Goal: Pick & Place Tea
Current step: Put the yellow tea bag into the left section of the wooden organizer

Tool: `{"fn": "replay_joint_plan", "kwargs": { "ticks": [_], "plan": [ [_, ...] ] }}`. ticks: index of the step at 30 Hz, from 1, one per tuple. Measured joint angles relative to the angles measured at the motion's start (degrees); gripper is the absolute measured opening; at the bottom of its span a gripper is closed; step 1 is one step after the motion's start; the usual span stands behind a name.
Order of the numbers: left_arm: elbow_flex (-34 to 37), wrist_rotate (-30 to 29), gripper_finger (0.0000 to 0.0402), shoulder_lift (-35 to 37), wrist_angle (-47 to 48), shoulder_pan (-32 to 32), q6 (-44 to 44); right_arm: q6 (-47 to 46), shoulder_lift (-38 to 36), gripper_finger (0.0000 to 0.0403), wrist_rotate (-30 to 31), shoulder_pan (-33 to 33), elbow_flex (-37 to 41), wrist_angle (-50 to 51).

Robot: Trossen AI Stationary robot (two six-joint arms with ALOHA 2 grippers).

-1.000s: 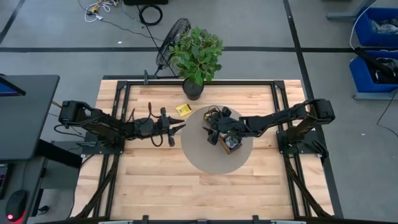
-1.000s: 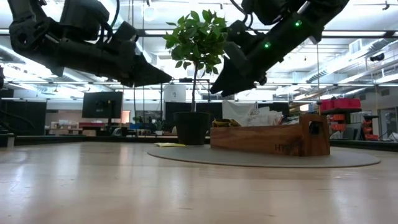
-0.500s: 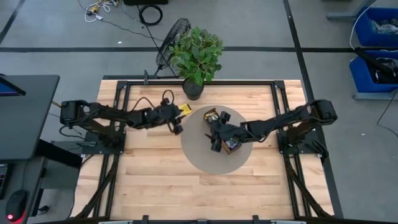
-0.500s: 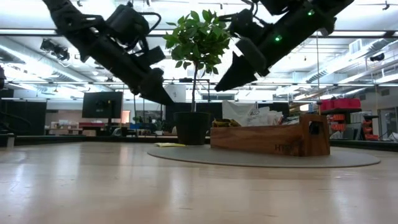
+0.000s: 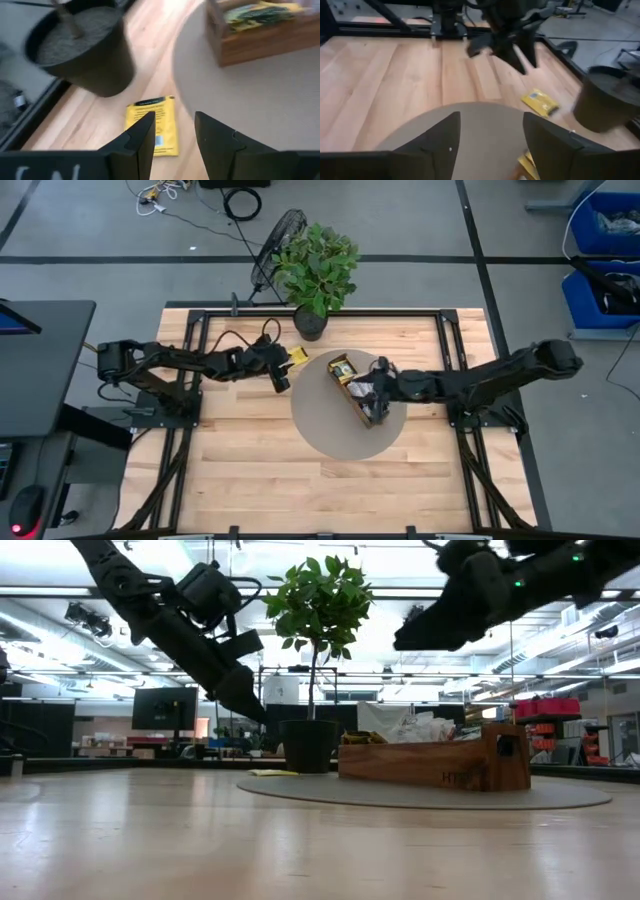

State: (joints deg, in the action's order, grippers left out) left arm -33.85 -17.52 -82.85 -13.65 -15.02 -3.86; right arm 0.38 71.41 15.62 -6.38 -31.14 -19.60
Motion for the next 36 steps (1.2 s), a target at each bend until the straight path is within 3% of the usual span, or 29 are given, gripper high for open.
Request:
{"fn": "replay_joint_plan", "kwargs": {
  "ticks": [6,10,16,28,36],
  "plan": [
    [-4.7,6.9,0.0144,-1.1,7.2,-4.3,-0.1,-0.2,-6.3,0.0219,0.4,0.4,4.5,-1.3],
    [-9.0,10.5,0.0144,-3.6,13.3,-8.3,1.7,-0.6,-6.1,0.0219,0.3,0.4,4.5,-1.4],
    [-10.9,14.7,0.0145,-9.4,14.0,-10.4,0.4,-1.5,-5.7,0.0219,-0.2,0.4,4.5,0.5],
    [-13.3,14.3,0.0145,-17.6,14.3,-8.8,-2.9,-1.4,-5.7,0.0219,0.0,0.6,4.5,1.0],
    [-13.5,11.6,0.0143,-19.3,13.5,-9.2,-3.4,-1.4,-5.7,0.0219,0.0,0.6,4.5,0.9]
  ]
}}
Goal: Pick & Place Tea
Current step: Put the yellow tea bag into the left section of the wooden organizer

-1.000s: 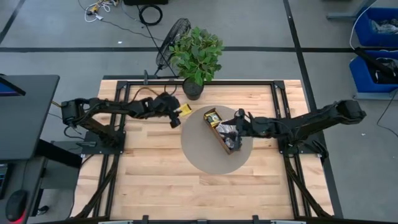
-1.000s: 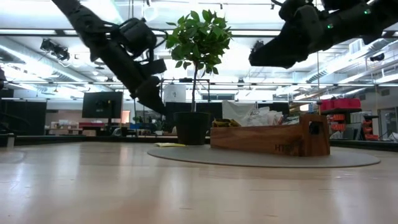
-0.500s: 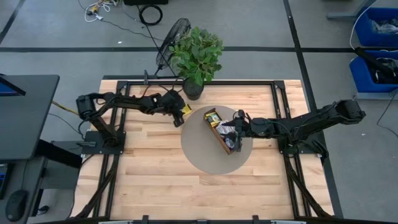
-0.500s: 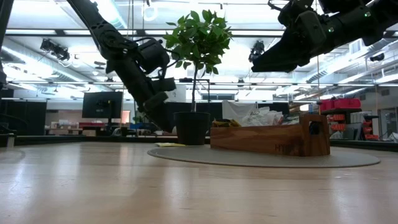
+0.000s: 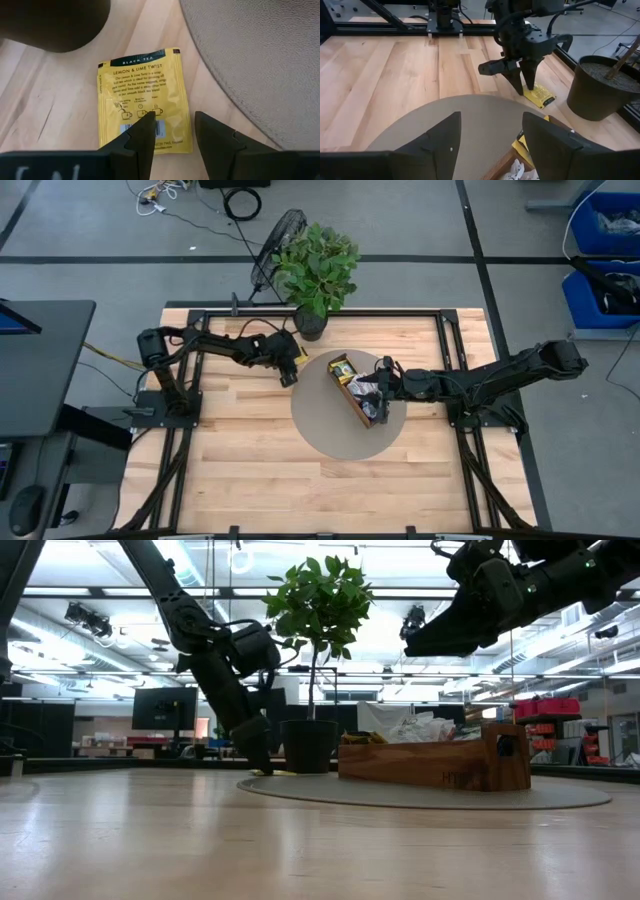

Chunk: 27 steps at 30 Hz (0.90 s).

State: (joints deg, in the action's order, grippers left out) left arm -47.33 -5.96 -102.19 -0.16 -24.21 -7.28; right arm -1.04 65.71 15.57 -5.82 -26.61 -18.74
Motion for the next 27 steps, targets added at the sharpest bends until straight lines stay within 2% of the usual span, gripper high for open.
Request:
{"fn": "replay_joint_plan", "kwargs": {
  "ticks": [4,10,17,27],
  "plan": [
    [0.0,-0.3,0.0118,0.0,0.3,0.6,-0.9,0.0,0.0,0.0219,0.0,0.0,0.0,0.0],
    [0.0,-0.9,0.0016,-0.1,0.5,2.0,-3.9,0.0,0.0,0.0219,0.0,0.0,0.0,0.3],
    [0.2,-3.8,0.0004,1.1,1.4,3.1,-5.4,-0.6,0.0,0.0219,-0.1,0.0,0.0,0.6],
    [0.3,-4.6,0.0001,8.9,7.5,7.7,-4.5,-0.4,0.0,0.0219,-0.1,0.0,0.0,2.8]
  ]
}}
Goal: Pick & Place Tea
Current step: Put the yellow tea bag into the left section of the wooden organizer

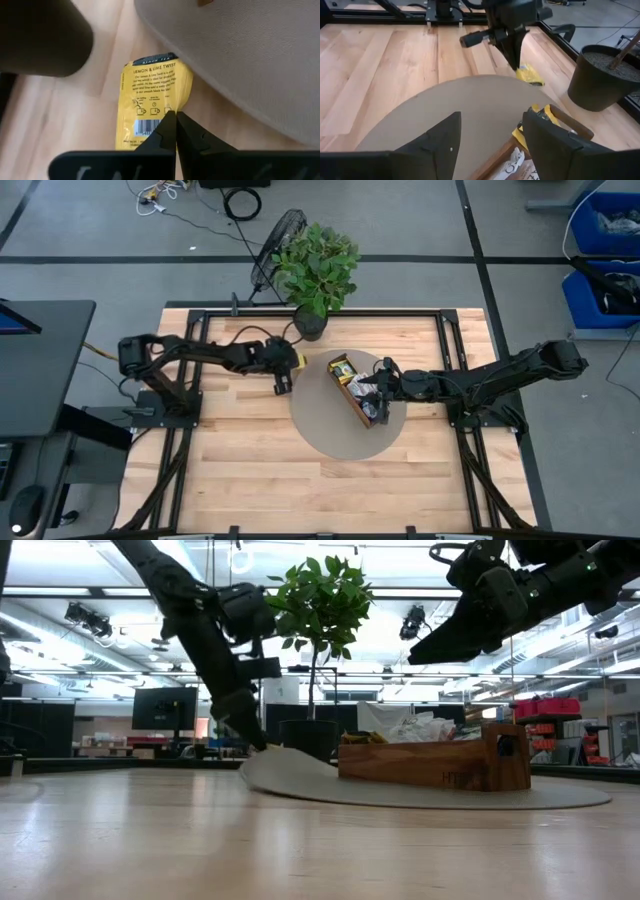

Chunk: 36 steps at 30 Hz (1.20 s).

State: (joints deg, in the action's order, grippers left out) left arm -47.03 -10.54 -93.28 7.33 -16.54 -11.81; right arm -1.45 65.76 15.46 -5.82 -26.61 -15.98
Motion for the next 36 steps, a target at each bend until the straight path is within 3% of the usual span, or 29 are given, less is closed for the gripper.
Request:
{"fn": "replay_joint_plan", "kwargs": {
  "ticks": [7,11,13,18,23,36],
  "plan": [
    [-0.1,-7.3,0.0001,4.9,5.5,0.7,0.1,-0.7,0.0,0.0221,0.0,0.0,0.0,0.1],
    [-0.1,-8.0,0.0001,7.6,8.2,0.8,1.9,0.3,0.0,0.0222,0.0,0.0,0.0,-0.1],
    [-0.1,-4.5,0.0001,9.0,8.2,1.4,2.7,2.1,0.0,0.0222,0.1,0.0,0.0,0.0],
    [-0.1,12.1,0.0001,12.1,5.6,3.1,5.0,10.3,0.1,0.0217,0.1,-0.9,0.0,0.2],
    [-0.1,24.9,0.0001,13.2,-0.2,5.4,7.4,19.2,0.7,0.0211,0.1,-1.2,-0.1,-2.1],
    [-0.1,34.6,0.0001,13.2,-17.6,10.6,9.2,28.8,6.9,0.0210,-4.8,-1.2,-0.1,-18.4]
  ]
}}
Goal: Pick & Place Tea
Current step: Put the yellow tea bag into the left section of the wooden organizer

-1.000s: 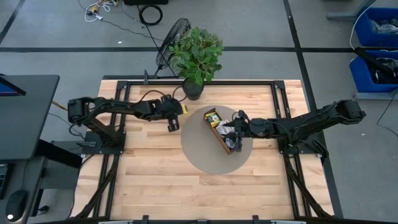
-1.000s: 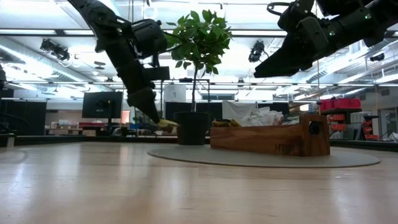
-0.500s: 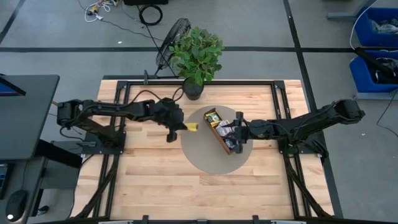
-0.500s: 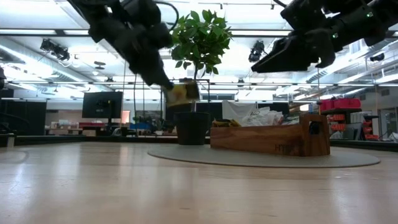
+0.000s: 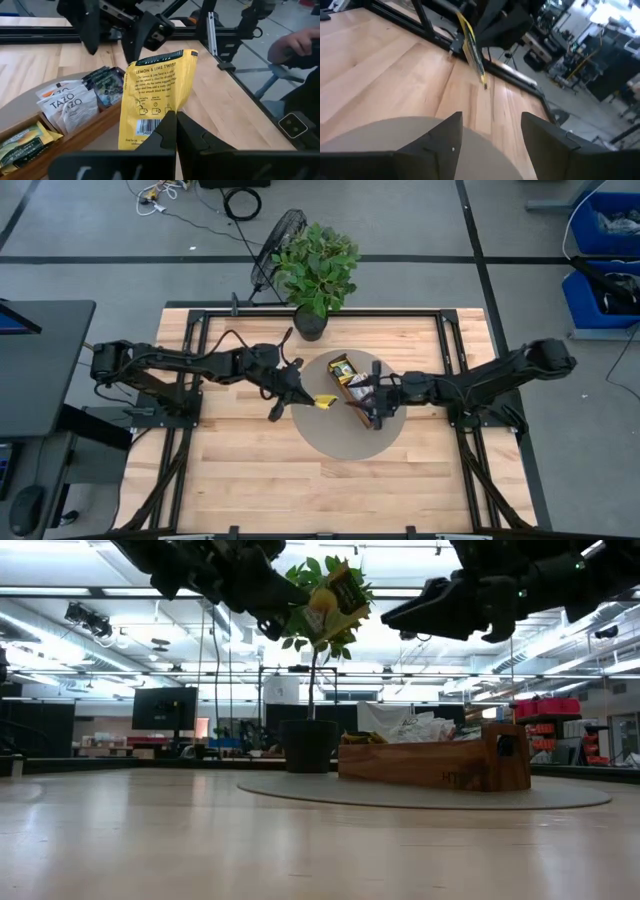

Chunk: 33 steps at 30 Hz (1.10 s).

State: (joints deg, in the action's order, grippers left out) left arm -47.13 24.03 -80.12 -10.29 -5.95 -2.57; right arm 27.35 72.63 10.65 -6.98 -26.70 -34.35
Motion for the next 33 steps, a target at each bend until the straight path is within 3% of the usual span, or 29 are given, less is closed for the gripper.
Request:
{"fn": "replay_joint_plan", "kwargs": {
  "ticks": [6,15,20,26,29,33],
  "plan": [
    [0.0,-0.2,0.0002,0.0,-0.1,0.0,0.0,4.5,3.3,0.0210,-2.7,-0.5,0.0,-8.5],
    [0.0,-0.2,0.0002,-0.1,-0.2,0.0,-0.8,4.9,9.0,0.0193,-2.7,-0.6,-7.1,-5.6],
    [0.0,-0.3,0.0002,-0.1,0.3,0.0,-1.1,4.4,9.6,0.0136,-2.7,-1.4,-9.4,-0.1],
    [0.0,-1.5,0.0002,-0.1,1.7,-0.4,-1.1,5.1,9.6,0.0016,-2.5,-3.3,-9.7,0.3],
    [0.0,-3.6,0.0005,-0.1,1.7,-0.3,-1.1,3.4,9.6,0.0011,-0.9,-3.8,-9.7,0.3],
    [0.0,-14.5,0.0026,-0.1,1.3,-0.1,0.7,1.5,9.1,0.0004,2.4,-3.9,-11.1,5.3]
  ]
}}
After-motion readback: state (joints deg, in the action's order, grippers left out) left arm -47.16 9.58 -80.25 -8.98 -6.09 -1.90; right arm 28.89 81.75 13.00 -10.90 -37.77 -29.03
